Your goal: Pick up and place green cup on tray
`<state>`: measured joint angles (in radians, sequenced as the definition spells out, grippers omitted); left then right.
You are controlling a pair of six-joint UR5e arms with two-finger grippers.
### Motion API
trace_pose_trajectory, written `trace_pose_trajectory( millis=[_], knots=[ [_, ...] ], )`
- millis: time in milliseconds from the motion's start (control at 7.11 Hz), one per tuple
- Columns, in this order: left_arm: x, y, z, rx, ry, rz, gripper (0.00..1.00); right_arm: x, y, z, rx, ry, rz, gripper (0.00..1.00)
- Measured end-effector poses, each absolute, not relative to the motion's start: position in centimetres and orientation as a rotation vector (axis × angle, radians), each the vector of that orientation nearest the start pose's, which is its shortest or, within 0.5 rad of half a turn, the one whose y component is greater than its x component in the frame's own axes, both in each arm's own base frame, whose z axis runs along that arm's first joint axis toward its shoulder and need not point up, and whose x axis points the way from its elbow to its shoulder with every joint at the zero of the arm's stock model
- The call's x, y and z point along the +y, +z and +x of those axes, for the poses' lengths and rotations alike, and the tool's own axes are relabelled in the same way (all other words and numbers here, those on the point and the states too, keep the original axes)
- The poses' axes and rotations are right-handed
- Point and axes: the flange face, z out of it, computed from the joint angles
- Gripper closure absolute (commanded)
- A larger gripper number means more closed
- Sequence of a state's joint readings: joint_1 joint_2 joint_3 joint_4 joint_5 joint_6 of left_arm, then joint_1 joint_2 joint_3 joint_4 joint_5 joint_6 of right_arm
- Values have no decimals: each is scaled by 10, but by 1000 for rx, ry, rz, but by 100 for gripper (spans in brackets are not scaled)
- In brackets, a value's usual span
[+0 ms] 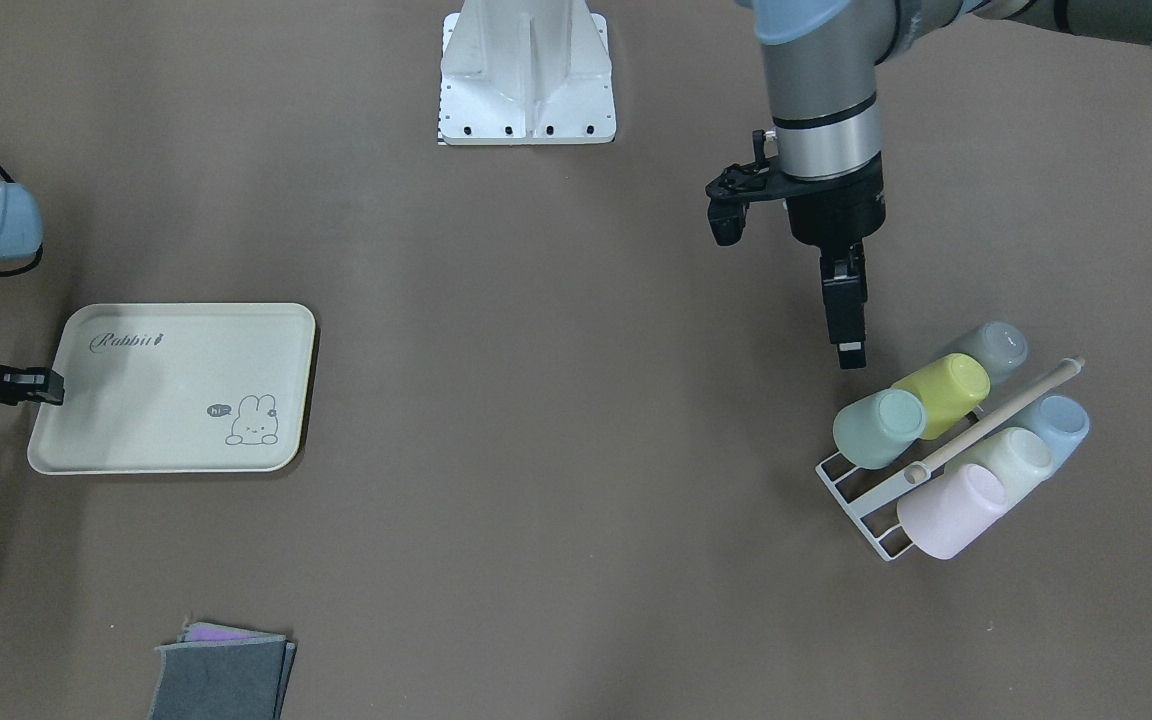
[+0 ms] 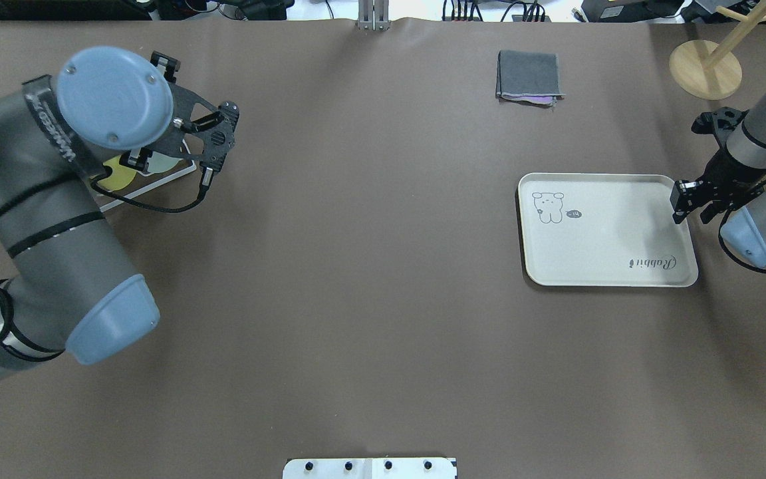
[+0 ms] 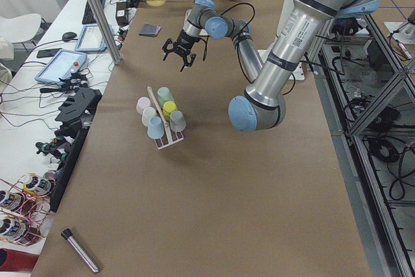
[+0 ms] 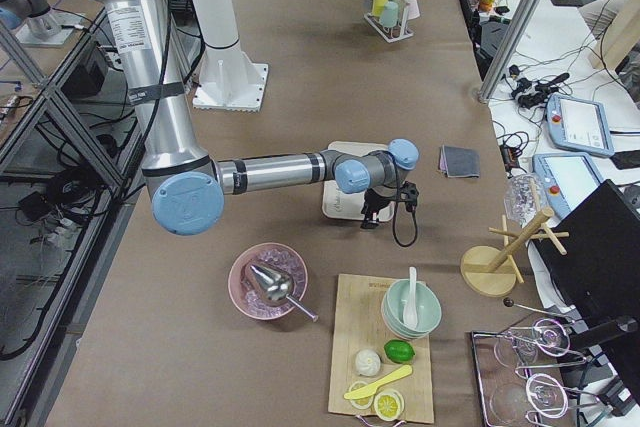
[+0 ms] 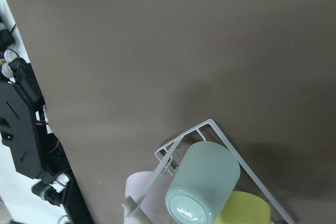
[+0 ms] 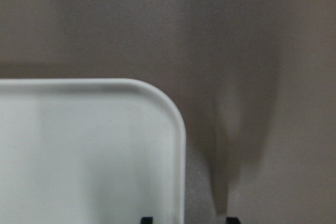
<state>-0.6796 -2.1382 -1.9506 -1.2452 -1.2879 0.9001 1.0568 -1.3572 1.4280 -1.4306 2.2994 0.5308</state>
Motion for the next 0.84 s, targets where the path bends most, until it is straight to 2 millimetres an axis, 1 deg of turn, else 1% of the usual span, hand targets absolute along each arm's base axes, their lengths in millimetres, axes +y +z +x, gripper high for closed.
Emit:
trace_pose_trajectory(
  millis=[141, 281, 422, 562, 844],
  knots=[
    [-501, 235, 374, -433, 1693, 644, 1, -549, 602, -237, -729, -66, -190, 59],
    [-503, 251, 392, -552, 1755, 579, 1, -548, 602, -239, -728, -69, -191, 66],
    [-500, 265, 411, -677, 1817, 519, 1, -548, 602, -240, -727, -71, -192, 70],
    [-495, 276, 429, -762, 1863, 476, 1, -547, 602, -240, -727, -72, -192, 76],
    [-483, 300, 466, -860, 1921, 411, 1, -546, 604, -240, -725, -72, -195, 79]
  ],
)
